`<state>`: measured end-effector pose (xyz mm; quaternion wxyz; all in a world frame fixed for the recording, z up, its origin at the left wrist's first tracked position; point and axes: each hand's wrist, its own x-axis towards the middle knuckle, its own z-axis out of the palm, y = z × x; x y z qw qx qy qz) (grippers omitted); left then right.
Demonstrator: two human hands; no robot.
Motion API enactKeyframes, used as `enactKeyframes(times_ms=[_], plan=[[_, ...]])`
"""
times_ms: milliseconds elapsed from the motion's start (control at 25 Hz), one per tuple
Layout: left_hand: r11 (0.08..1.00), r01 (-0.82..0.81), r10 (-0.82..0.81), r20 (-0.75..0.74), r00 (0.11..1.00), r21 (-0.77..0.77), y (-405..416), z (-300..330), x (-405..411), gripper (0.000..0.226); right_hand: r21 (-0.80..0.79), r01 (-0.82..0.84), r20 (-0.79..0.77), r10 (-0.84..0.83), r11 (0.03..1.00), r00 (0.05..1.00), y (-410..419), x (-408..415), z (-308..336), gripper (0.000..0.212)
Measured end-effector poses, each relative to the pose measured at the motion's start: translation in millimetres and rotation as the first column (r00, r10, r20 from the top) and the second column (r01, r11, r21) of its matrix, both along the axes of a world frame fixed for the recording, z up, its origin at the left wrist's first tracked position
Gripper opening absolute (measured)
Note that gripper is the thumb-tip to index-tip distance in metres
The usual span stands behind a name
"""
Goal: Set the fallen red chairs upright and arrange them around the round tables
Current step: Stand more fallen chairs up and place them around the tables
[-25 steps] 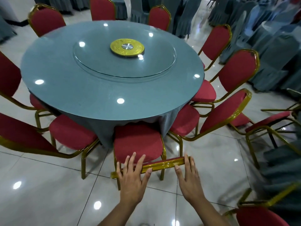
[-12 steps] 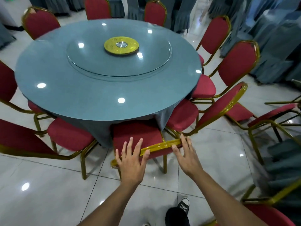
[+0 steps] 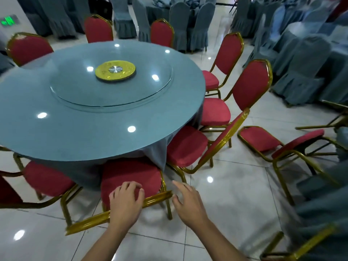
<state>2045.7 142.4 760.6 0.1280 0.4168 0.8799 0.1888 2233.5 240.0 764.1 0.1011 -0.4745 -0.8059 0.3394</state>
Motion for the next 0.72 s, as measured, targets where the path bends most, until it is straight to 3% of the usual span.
enactKeyframes(times_ms=[440, 560, 720], plan=[[0.936, 0.267, -0.303, 0.140, 0.943, 0.231, 203.2, 27.0, 151.1, 0.018, 0.060, 0.176, -0.156, -0.165, 0.983, 0.974, 189.2, 155.4, 30.1, 0.041], [0.924, 0.301, -0.348, 0.194, 0.917, 0.237, 263.6, 20.8, 175.4, 0.032, 0.045, 0.196, -0.160, -0.187, 0.980, 0.969, 250.2, 175.0, 24.3, 0.042], [0.945, 0.268, -0.311, 0.266, 0.912, 0.189, 346.6, 3.6, 204.1, 0.060, 0.047, 0.164, -0.040, -0.162, 0.985, 0.986, 334.2, 186.6, 14.9, 0.048]])
